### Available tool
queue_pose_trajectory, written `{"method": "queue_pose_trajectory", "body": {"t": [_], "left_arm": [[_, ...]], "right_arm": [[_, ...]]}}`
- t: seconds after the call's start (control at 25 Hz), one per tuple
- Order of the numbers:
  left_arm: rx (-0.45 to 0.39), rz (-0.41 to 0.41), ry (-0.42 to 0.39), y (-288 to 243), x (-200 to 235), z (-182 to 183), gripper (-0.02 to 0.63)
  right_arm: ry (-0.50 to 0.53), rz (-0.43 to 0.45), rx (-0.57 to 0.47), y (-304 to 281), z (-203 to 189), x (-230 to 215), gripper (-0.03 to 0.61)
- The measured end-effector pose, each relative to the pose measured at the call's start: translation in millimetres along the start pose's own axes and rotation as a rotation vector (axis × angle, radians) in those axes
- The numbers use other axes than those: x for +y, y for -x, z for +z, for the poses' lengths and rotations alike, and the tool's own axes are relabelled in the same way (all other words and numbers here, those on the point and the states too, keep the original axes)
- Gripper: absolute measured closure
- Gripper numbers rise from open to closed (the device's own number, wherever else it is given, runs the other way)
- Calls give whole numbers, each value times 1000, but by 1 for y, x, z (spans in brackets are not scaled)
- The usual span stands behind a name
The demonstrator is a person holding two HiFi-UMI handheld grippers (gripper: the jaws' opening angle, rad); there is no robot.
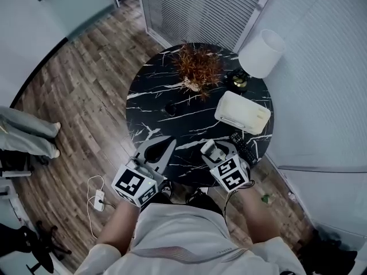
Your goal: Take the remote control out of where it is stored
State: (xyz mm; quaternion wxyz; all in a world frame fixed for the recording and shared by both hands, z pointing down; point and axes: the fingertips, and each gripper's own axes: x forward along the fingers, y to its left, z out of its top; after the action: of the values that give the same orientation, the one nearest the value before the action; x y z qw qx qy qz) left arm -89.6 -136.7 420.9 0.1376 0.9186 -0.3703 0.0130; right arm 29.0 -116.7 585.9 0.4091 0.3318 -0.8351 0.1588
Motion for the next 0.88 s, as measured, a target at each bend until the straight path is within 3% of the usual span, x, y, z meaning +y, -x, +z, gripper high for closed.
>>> {"method": "queue_pose_trajectory", "body": {"t": [0.4, 0.88], "left_arm": [[5, 10, 0, 17, 12, -5, 604], [10, 19, 5, 19, 15, -8, 604]], "right_arm": [[119, 89, 315, -60, -46, 45, 325], [229, 127, 389, -108, -67, 60, 325]]}}
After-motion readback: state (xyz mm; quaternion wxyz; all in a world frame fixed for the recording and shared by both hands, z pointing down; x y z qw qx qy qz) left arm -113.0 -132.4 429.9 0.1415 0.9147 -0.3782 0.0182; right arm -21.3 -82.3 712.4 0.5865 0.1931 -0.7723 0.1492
